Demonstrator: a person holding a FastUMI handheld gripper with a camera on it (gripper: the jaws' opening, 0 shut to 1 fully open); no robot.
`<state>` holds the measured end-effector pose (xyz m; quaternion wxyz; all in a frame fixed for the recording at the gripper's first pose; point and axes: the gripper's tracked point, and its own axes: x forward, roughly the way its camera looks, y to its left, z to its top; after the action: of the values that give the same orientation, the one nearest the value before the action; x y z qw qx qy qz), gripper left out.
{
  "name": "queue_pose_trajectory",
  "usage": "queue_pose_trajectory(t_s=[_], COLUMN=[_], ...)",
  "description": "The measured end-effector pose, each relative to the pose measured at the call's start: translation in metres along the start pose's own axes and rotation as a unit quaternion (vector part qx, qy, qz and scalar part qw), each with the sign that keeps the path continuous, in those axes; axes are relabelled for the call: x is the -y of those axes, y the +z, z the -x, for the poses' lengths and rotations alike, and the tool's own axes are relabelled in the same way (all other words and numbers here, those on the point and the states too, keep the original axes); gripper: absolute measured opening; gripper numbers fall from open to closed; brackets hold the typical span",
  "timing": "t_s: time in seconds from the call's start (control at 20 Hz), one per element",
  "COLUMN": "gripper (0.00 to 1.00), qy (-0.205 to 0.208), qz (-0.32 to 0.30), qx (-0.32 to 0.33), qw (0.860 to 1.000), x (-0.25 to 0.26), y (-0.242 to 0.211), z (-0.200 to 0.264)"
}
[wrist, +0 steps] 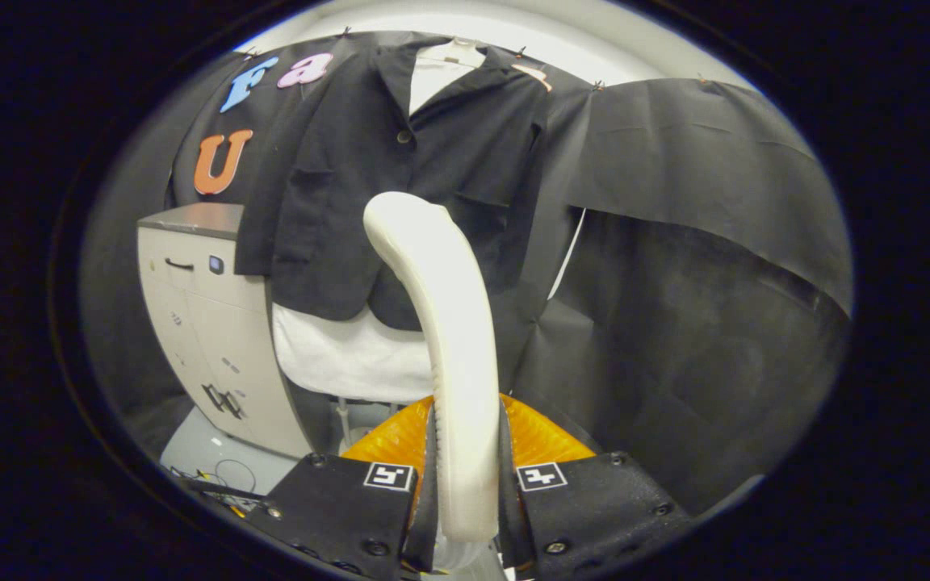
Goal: Iron the clothes twice with a garment steamer, once on the left side and once on the right side.
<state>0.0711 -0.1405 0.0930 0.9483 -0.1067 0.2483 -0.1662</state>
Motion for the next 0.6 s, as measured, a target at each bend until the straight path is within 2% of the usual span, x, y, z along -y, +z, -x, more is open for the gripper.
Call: queue_pose_trajectory(t_s=[0.35,0.6], gripper=[0.33,0.33], qy=[-0.023,-0.021], qz=[-0.026,-0.034], qx=[0.008,0.012], qw=[0.999,0.999], x=[0.017,0.035], y=[-0.022,-0.028], z=[0.126,0.184])
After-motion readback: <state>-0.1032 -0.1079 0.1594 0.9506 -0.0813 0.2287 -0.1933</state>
